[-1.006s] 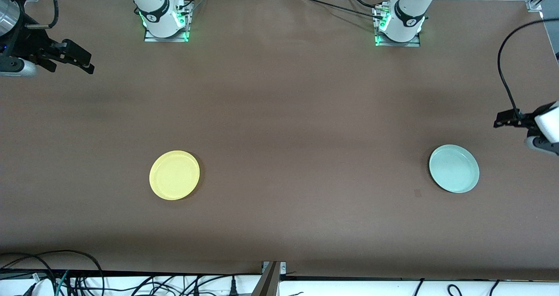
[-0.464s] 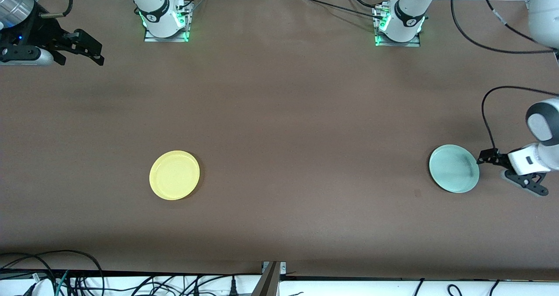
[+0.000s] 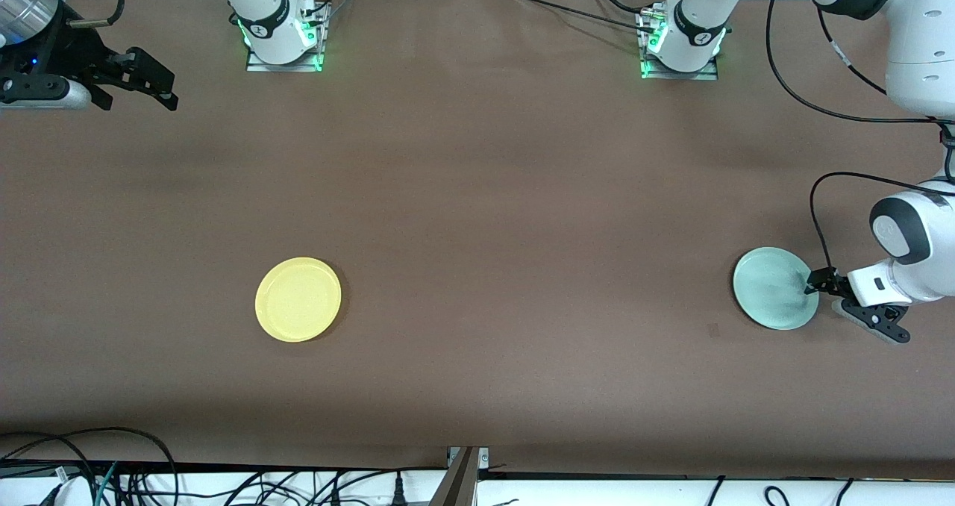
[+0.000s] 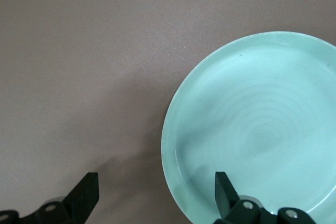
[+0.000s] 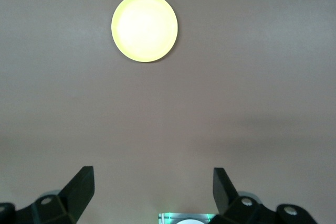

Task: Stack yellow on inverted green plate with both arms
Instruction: 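Grasp the green plate rim with the left gripper and lift it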

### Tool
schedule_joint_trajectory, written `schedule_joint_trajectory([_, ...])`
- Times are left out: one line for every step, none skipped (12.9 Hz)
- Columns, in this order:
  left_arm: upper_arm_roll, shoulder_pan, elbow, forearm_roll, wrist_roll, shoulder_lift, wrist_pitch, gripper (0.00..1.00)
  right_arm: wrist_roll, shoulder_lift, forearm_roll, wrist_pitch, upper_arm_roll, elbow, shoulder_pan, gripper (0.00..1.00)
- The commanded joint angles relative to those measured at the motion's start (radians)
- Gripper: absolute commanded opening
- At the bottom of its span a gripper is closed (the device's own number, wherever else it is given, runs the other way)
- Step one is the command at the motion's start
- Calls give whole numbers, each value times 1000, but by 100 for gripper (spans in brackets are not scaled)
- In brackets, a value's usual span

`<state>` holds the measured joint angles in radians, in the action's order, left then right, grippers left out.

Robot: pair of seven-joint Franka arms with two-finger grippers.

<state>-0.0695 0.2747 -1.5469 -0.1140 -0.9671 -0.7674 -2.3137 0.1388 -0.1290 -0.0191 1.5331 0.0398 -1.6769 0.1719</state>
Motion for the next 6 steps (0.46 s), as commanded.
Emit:
schedule_joint_trajectory([16, 20, 28, -82, -48, -32, 2, 64, -10, -20, 4, 45, -29, -20, 6, 100])
schedule_joint_trajectory([14, 18, 28, -104, -51, -35, 4, 50, 8, -18, 4, 51, -34, -20, 8, 100])
schedule_joint_trajectory([16, 20, 28, -104, -55, -44, 4, 44, 18, -15, 4, 68, -34, -29, 8, 100])
schedule_joint_trajectory([16, 26, 30, -105, -55, -52, 2, 35, 18, 6, 4, 87, -31, -27, 6, 100])
schedule_joint_trajectory([16, 29, 30, -107, -56, -52, 4, 15, 18, 15, 2, 97, -28, -32, 5, 100])
schedule_joint_trajectory([16, 29, 30, -108, -62, -49, 4, 0, 16, 17, -2, 108, -28, -30, 4, 100])
